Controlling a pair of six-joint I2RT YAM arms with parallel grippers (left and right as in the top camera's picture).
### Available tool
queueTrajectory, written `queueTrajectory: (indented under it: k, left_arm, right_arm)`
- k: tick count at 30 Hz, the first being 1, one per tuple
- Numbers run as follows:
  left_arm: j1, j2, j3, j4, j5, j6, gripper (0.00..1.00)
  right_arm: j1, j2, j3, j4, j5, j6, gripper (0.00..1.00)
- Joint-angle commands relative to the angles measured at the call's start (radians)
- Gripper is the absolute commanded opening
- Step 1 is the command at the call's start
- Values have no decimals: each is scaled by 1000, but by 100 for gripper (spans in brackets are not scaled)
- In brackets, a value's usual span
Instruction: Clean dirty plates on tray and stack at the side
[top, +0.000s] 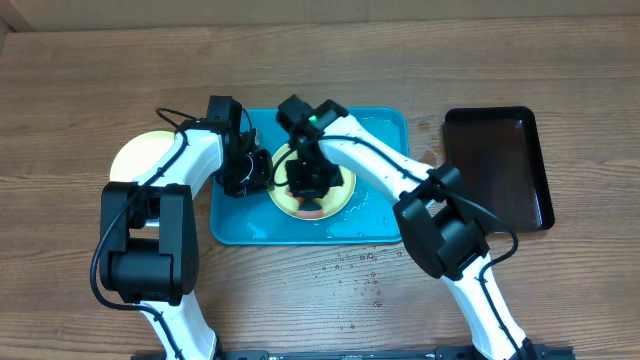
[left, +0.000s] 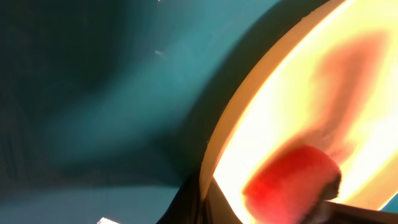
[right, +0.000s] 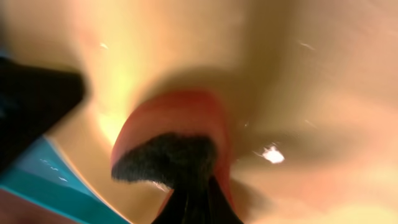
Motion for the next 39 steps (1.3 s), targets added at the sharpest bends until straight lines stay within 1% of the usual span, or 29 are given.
queueTrajectory:
  k: [1,6,8,11,13,19,22,24,27,31,35,39]
  left_arm:
    - [2,17,-5,21,-21,24,4]
    - [2,12,6,17,-48,46,4]
    - [2,3,11,16,-62,46,4]
    - [2,-24,24,16,-76,57,4]
    - [2,-49,36,13,-89,58,4]
    - [2,-158,88,-48,-152,75,4]
    - [2,-218,111,-104,-208,87,4]
    - [2,-260,123,-149,-275,87,4]
    - [2,-322,135,-210,-393,87,4]
    - [2,-399,139,-275,-594,82,4]
    - [2,-444,139,-333,-840,15,4]
    - [2,-450,139,-387,-1045,-45,4]
  right_arm:
    - [-74,18,16,-47,114,-3,4]
    - [-151,18,60,-76,291,-4,4]
    - [-175,18,79,-75,331,-11,4]
    - [-201,18,121,-69,332,-51,4]
    - [-209,18,166,-84,282,-71,4]
    - [-210,18,409,-149,-29,-137,4]
    - [-210,18,543,-197,-83,-154,4]
    - [-210,18,621,-234,-76,-155,4]
    - [-210,18,683,-275,-40,-156,4]
    - [-214,18,689,-305,12,-158,4]
    - [-229,18,689,-316,11,-158,4]
    - [-242,18,689,-319,11,-158,4]
